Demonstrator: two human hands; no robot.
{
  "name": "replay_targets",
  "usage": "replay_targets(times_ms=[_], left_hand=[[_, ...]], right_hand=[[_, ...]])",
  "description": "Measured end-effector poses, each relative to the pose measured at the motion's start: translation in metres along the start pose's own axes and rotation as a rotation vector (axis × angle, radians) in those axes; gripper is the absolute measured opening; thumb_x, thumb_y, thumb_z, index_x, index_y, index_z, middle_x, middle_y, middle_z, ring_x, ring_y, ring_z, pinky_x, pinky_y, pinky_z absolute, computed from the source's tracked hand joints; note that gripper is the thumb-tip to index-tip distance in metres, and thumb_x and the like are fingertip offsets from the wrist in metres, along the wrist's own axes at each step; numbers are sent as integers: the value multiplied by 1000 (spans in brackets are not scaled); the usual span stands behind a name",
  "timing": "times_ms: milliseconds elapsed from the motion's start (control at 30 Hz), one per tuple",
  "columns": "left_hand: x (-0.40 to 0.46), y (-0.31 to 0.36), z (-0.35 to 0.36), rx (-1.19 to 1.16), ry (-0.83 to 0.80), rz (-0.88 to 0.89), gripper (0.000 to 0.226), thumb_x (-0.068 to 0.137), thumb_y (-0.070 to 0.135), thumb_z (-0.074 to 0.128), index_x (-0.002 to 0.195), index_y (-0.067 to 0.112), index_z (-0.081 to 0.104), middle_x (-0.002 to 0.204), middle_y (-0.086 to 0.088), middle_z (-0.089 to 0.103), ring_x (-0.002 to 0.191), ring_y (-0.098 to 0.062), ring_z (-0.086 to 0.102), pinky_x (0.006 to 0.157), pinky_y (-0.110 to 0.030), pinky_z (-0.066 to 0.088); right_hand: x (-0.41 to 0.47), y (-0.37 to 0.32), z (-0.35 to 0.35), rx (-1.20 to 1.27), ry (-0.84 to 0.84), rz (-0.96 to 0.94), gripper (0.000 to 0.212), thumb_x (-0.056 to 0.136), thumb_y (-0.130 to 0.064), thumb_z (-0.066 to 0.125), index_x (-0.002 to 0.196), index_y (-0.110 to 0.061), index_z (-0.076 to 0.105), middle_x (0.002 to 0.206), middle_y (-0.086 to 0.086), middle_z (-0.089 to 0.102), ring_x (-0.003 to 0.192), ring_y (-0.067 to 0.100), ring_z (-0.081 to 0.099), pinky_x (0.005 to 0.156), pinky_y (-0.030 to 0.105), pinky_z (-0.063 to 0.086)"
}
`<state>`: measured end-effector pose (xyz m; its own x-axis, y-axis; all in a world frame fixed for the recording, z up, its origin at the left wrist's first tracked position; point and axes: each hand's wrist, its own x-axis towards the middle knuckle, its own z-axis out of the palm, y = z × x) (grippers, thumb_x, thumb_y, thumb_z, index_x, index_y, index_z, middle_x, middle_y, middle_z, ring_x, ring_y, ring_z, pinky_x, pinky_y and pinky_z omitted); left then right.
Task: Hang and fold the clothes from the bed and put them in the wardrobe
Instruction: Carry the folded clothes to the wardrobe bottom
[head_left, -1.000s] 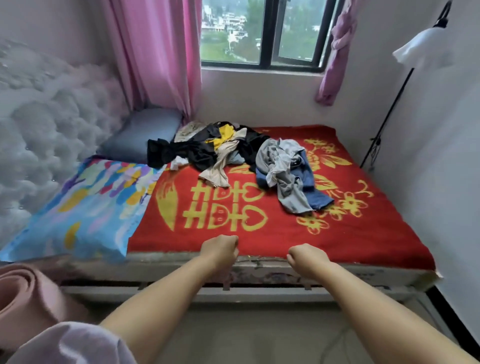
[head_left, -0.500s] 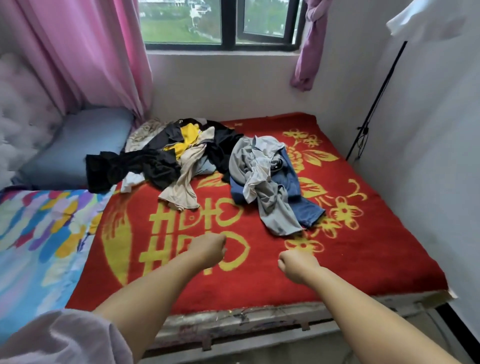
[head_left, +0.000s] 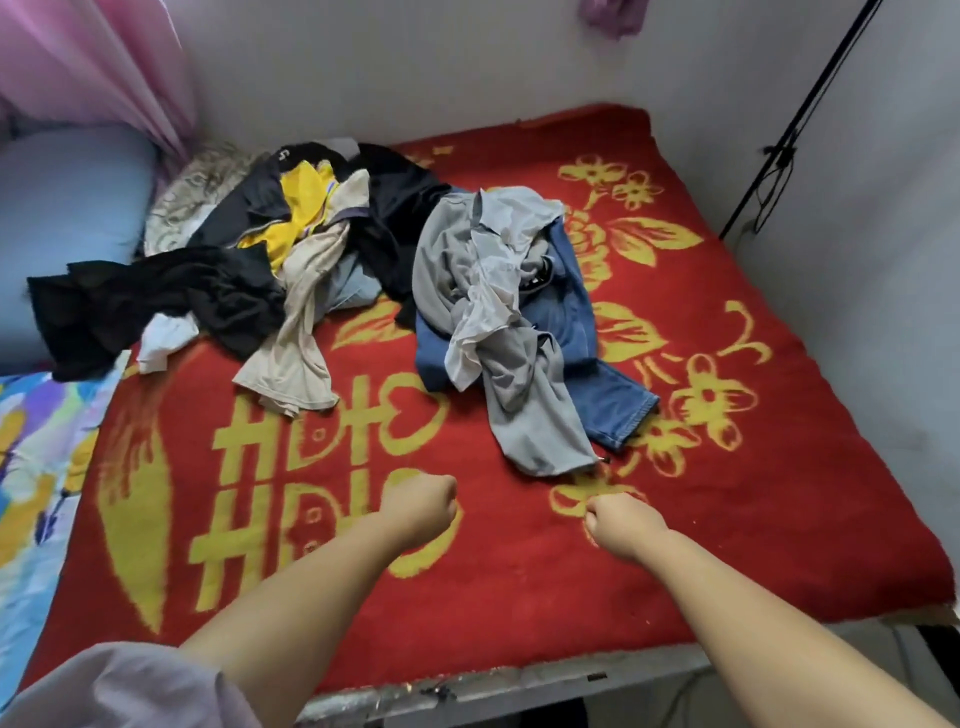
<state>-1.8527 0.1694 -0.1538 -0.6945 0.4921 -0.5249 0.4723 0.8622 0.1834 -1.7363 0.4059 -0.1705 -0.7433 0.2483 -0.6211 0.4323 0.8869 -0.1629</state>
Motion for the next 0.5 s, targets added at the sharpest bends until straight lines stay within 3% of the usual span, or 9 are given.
replay_targets(times_ms=[167, 300, 400, 500], left_hand=[[75, 18, 25, -128, -67, -126, 28, 94, 23, 39, 114, 20, 58, 110, -3, 65, 95, -24, 62, 67, -28, 41], [124, 31, 51, -195, -69, -147, 31, 93, 22, 40, 118, 21, 58, 117, -2, 63, 106, -25, 59, 78, -31, 46], [167, 22, 67, -209, 25, -138, 37, 93, 21, 41, 129, 21, 50, 120, -4, 56, 114, -26, 53, 87, -39, 48], [222, 1, 64, -199, 189, -195, 52, 93, 23, 47, 143, 18, 33, 125, -9, 46, 118, -29, 47, 89, -42, 45]], right_hand=[[89, 24, 6, -32, -38, -64, 28, 97, -26, 37, 107, -15, 61, 116, 8, 63, 106, 30, 59, 76, 32, 42], [152, 32, 24, -51, 56, -129, 30, 99, -25, 38, 122, -17, 55, 127, 5, 52, 117, 25, 50, 90, 36, 46], [203, 25, 46, -74, 198, -170, 38, 96, -26, 44, 133, -18, 48, 142, 5, 40, 133, 23, 36, 101, 36, 35], [245, 8, 67, -33, 230, -158, 48, 91, -21, 52, 138, -13, 46, 151, 10, 34, 143, 23, 28, 113, 42, 25]])
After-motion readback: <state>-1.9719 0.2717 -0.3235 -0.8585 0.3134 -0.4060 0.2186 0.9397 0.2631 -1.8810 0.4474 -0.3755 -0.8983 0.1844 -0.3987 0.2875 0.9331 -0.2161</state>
